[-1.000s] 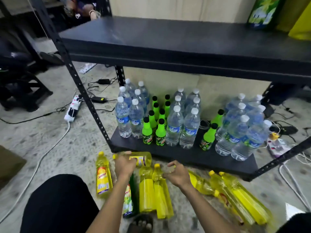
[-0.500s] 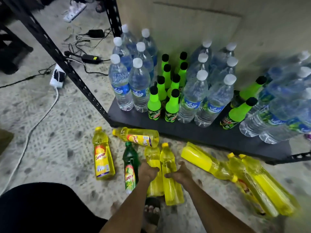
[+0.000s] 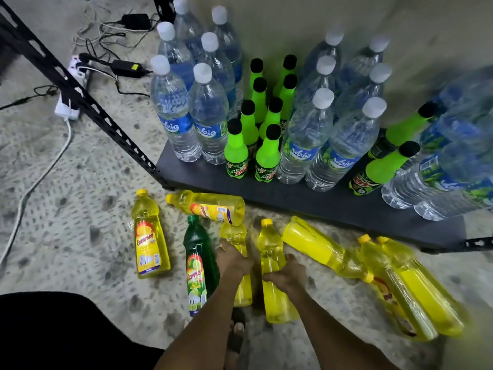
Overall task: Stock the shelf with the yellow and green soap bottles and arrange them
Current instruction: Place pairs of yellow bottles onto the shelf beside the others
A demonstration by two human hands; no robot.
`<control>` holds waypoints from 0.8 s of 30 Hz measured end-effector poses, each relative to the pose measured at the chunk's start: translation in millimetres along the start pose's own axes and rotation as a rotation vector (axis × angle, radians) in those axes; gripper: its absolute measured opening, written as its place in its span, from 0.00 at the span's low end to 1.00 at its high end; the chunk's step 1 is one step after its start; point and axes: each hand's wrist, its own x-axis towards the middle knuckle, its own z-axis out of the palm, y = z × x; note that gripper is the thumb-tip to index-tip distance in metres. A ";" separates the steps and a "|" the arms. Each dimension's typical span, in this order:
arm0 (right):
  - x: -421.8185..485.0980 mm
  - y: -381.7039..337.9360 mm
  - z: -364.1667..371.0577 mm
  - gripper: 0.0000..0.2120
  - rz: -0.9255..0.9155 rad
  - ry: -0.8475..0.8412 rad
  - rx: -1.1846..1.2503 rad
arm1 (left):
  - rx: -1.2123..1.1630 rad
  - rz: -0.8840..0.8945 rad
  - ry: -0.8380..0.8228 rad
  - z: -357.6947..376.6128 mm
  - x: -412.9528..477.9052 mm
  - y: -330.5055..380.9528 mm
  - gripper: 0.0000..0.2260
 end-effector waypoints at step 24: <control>-60.5 33.1 -92.2 0.46 -0.148 0.200 0.016 | -0.174 0.067 0.061 29.9 -72.4 8.5 0.34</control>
